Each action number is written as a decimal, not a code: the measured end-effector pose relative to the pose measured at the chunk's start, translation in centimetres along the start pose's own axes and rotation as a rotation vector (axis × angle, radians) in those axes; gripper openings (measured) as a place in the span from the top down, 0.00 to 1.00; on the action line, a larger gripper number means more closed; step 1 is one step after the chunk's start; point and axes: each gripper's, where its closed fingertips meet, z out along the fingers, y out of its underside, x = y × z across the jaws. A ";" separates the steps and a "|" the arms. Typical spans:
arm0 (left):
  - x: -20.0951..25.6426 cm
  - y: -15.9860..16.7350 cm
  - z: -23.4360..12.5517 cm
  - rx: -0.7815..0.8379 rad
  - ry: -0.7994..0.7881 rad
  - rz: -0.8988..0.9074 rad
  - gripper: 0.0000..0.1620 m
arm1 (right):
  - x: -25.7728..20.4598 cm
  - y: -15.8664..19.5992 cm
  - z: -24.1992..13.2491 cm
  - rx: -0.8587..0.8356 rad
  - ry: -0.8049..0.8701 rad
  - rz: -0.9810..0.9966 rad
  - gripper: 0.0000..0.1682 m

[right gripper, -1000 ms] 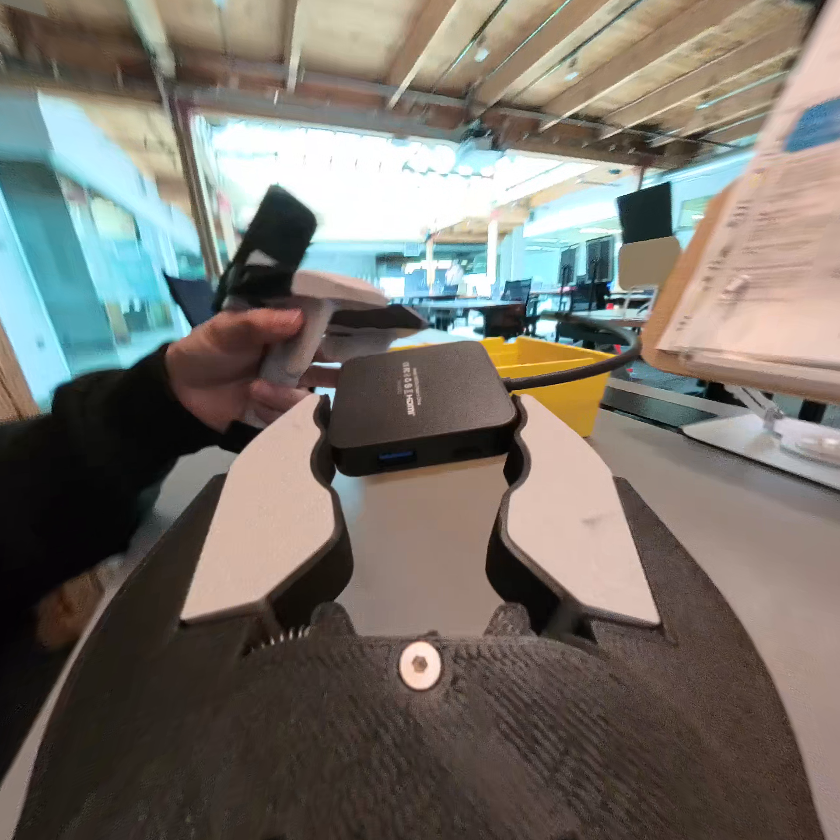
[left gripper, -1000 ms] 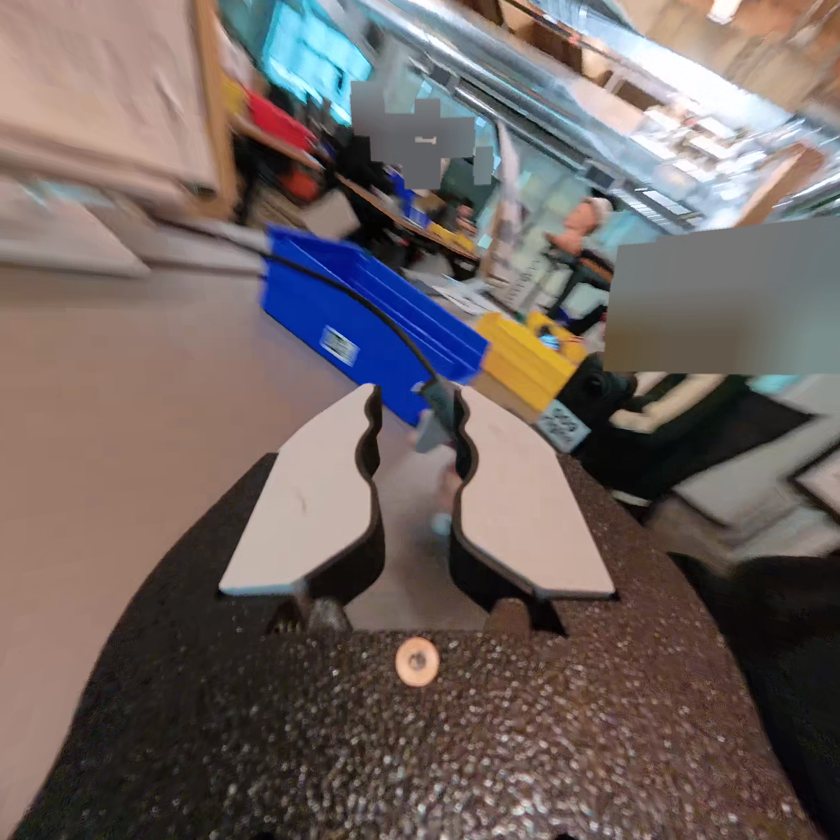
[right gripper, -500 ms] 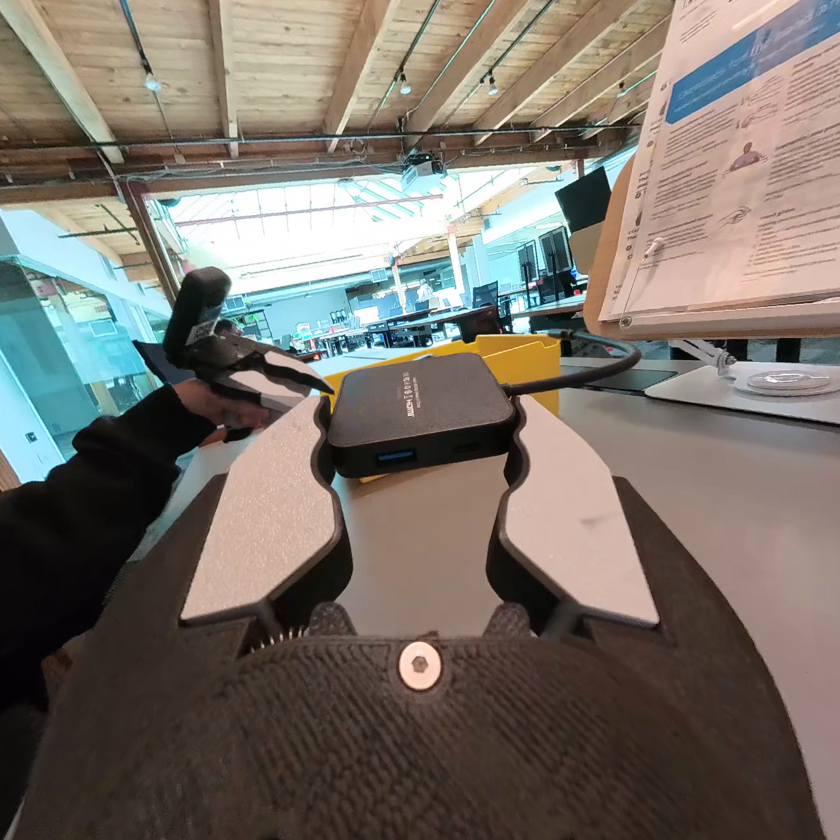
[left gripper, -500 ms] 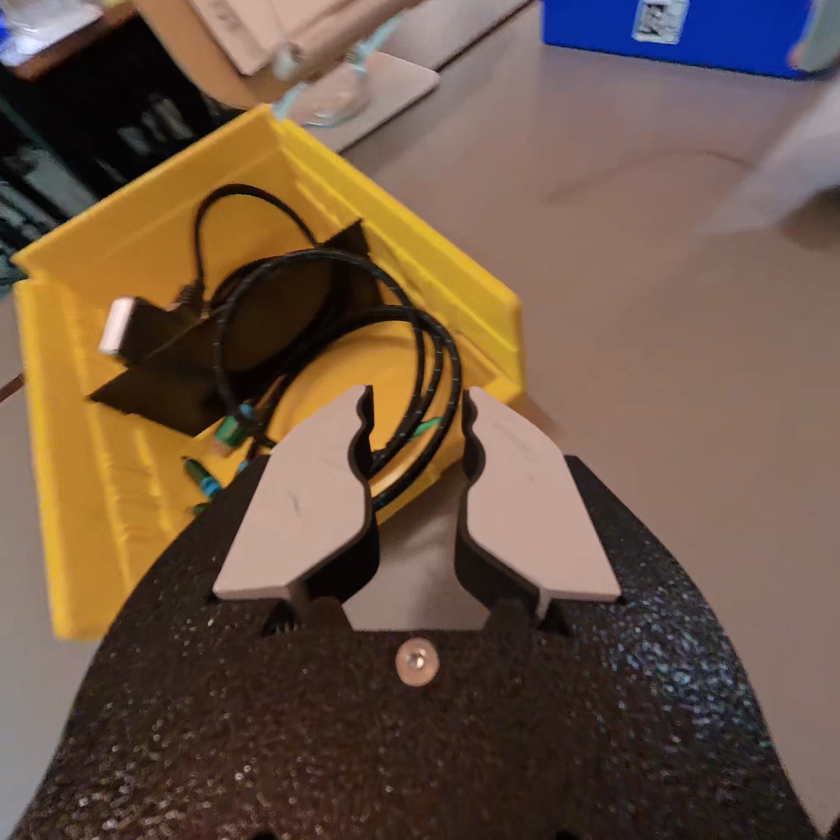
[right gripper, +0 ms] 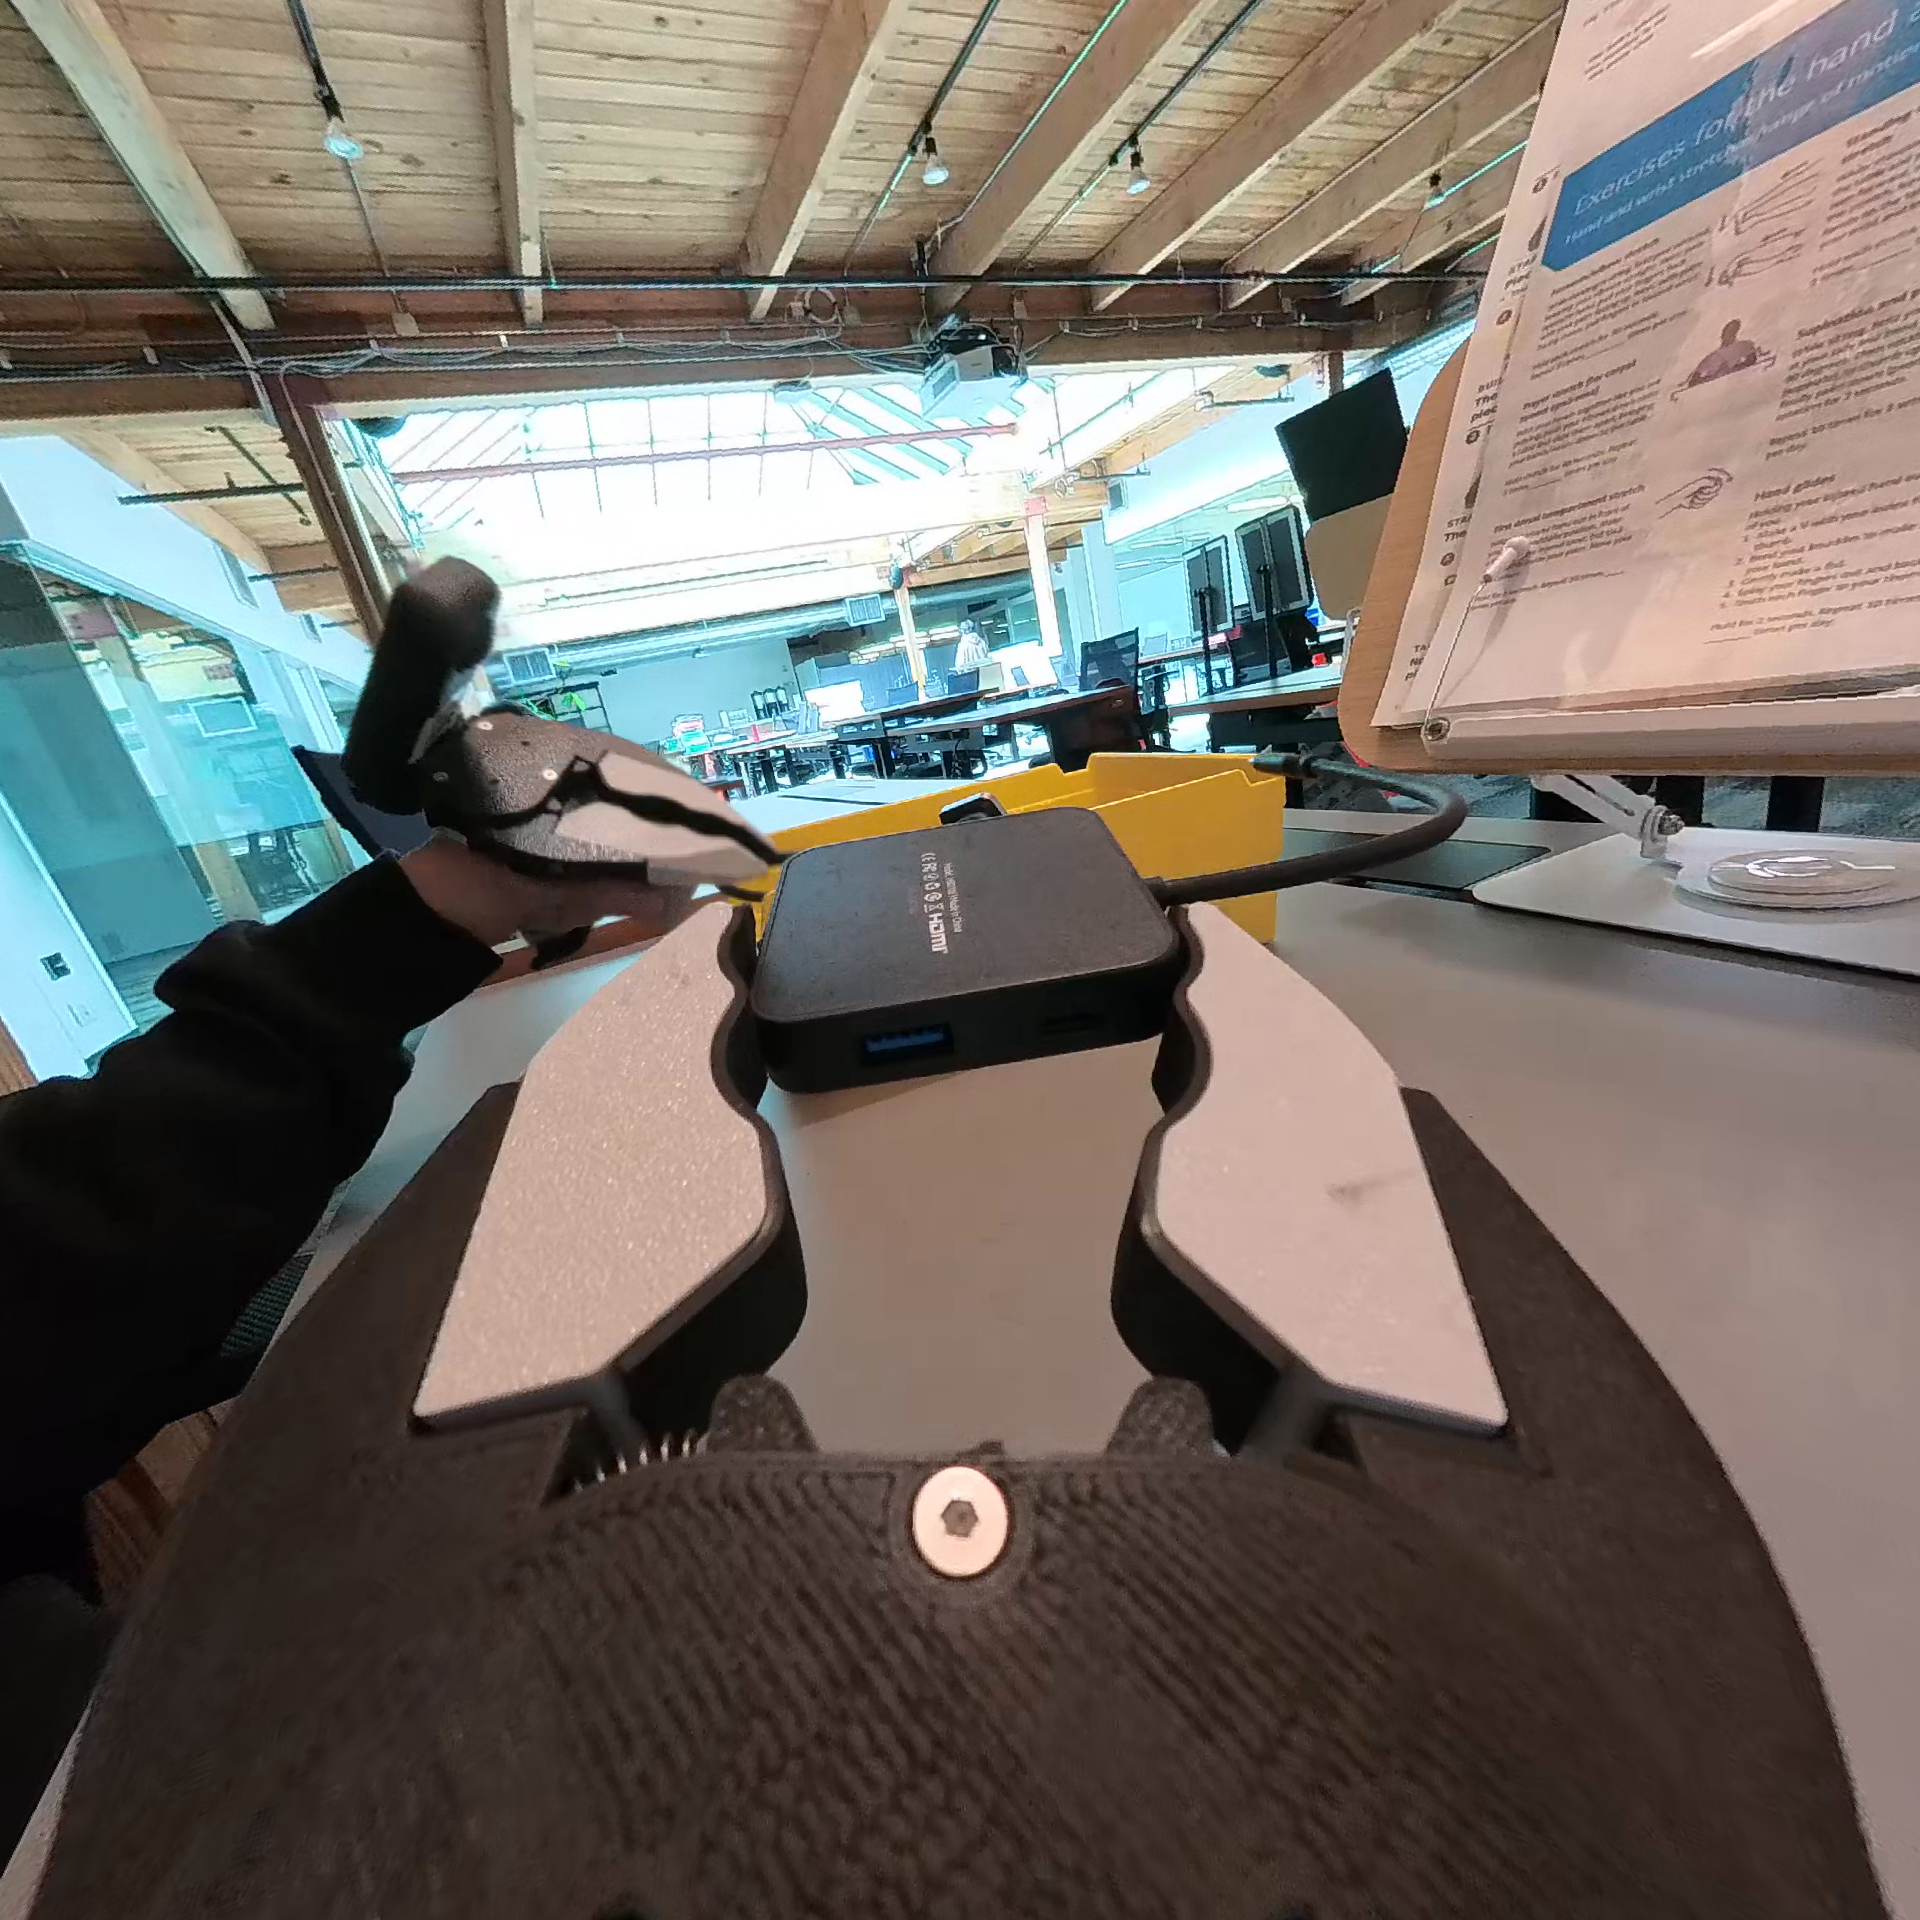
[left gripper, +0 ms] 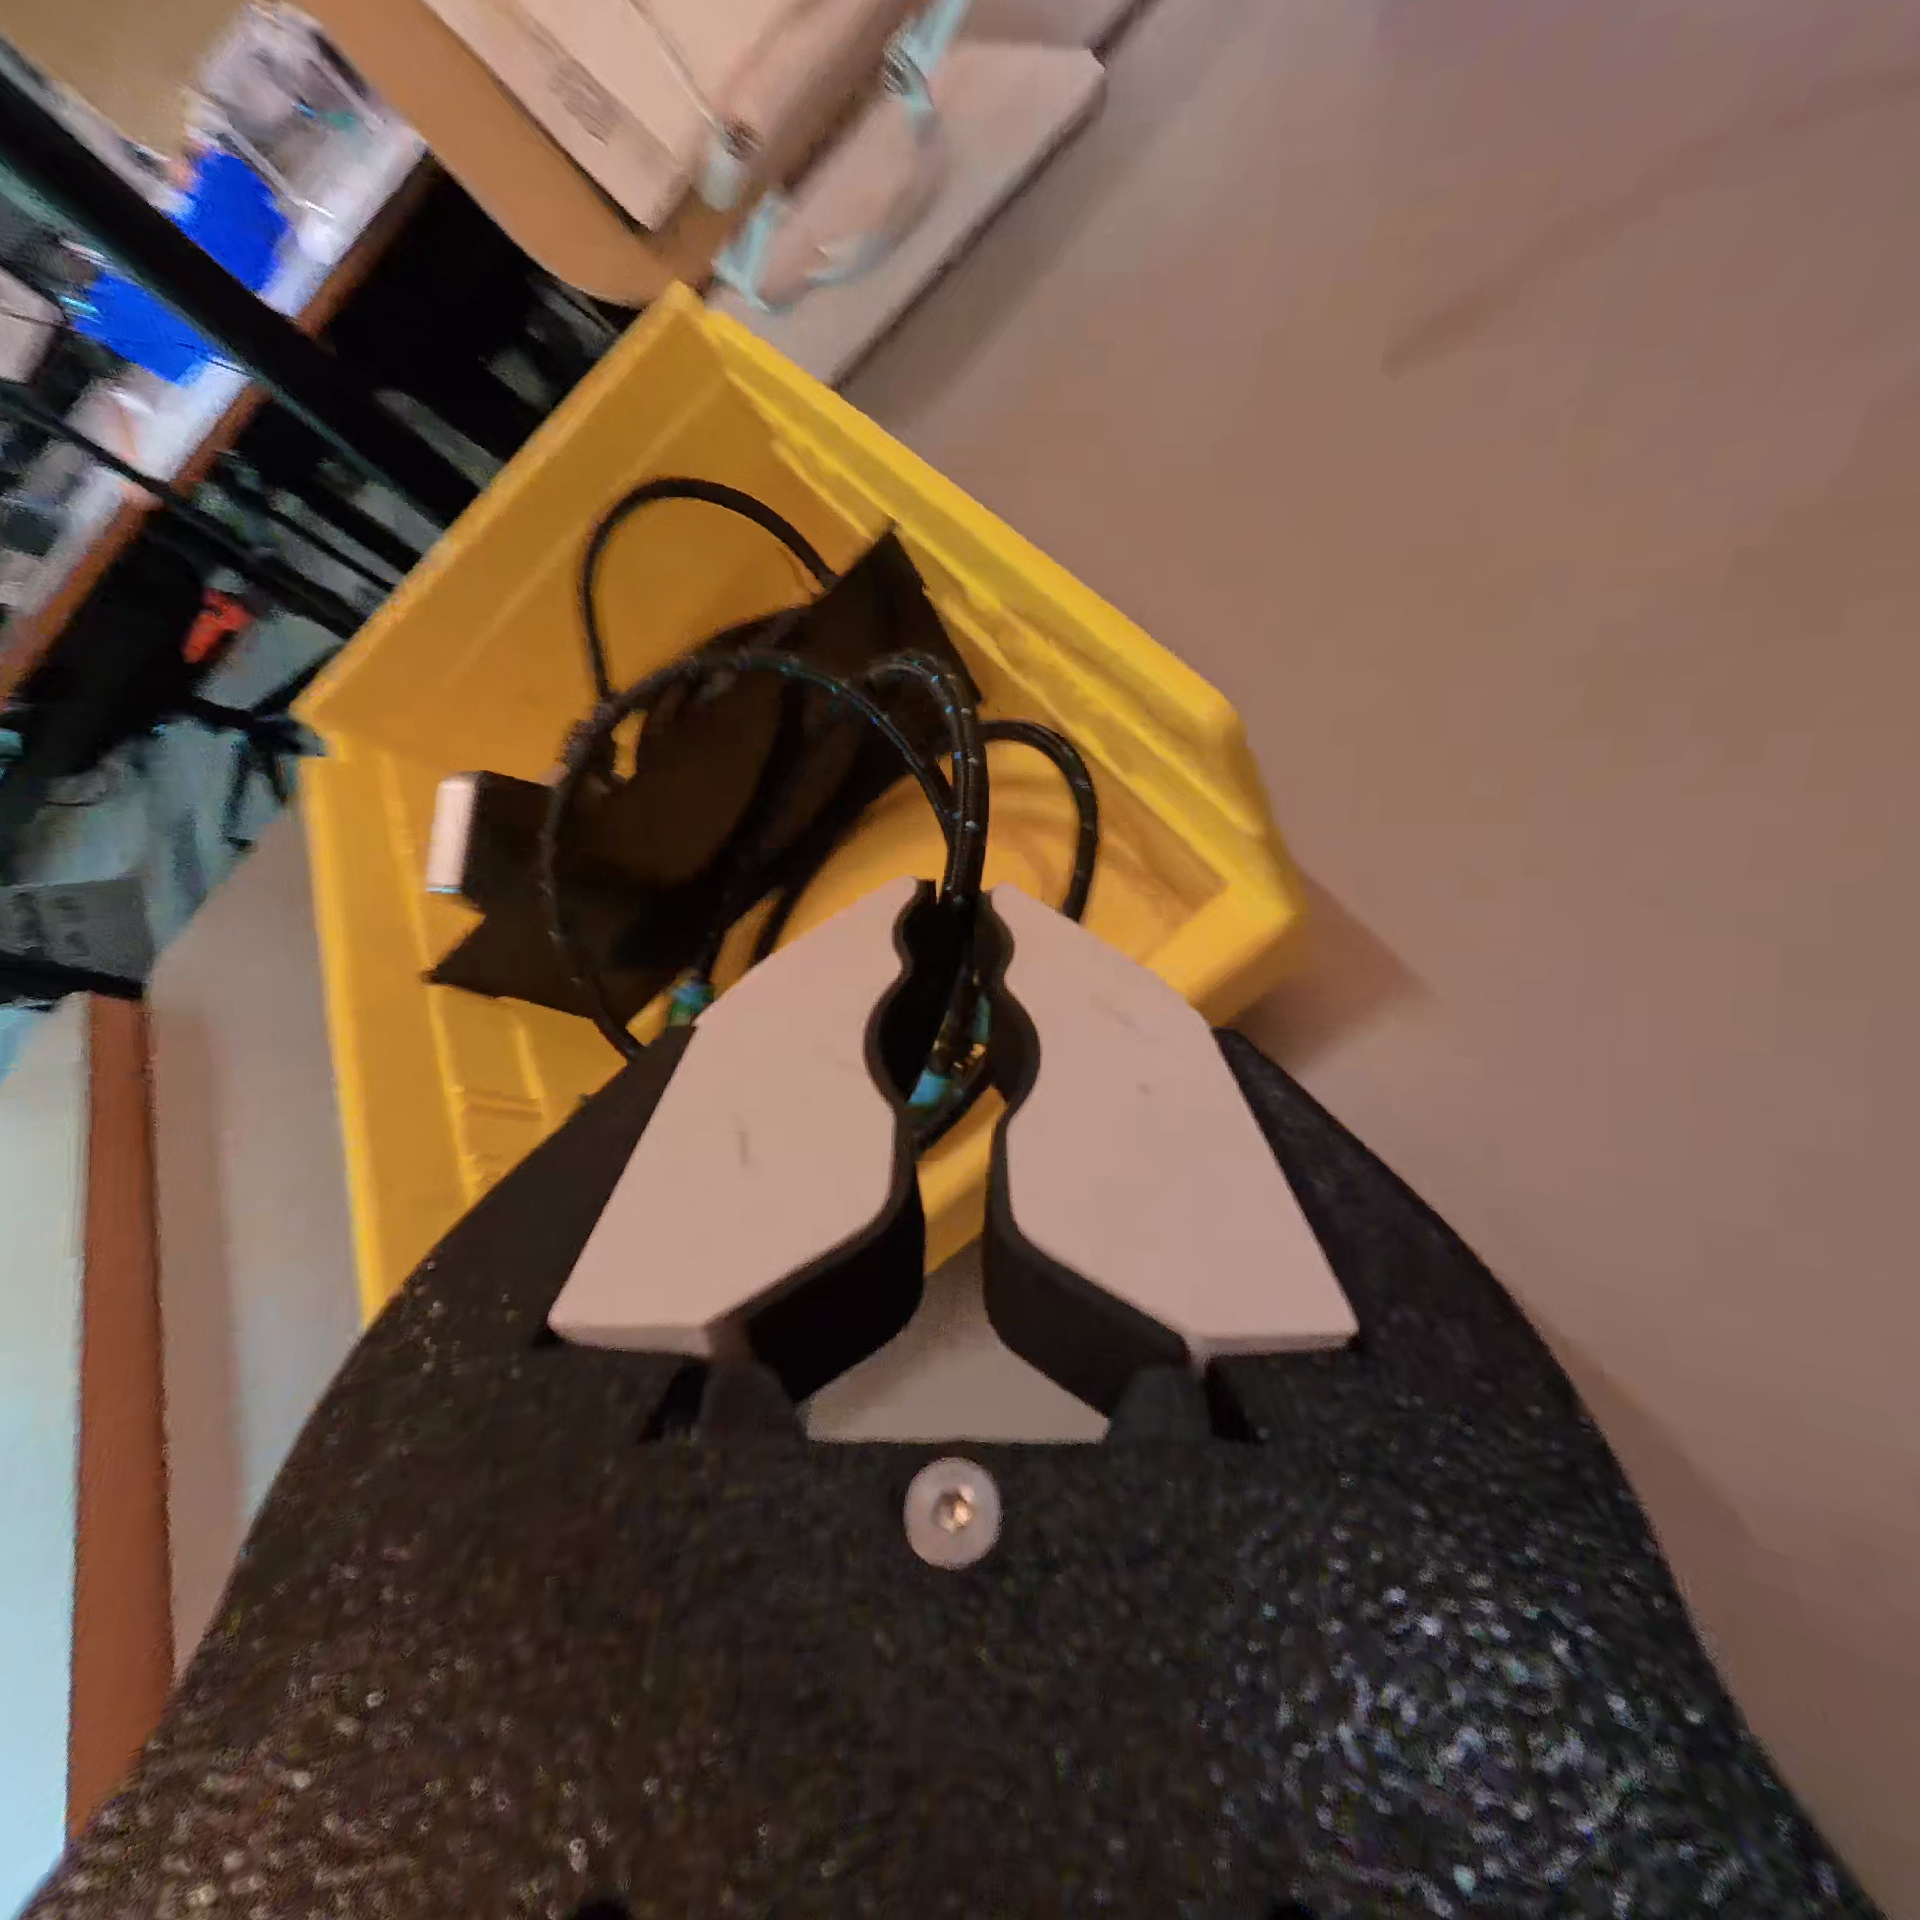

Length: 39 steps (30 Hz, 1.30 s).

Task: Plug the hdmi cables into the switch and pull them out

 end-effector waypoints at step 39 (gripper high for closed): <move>20.7 -4.8 -5.3 0.311 1.123 0.250 0.90 | 0.7 -3.8 -3.1 0.201 0.017 -0.061 0.56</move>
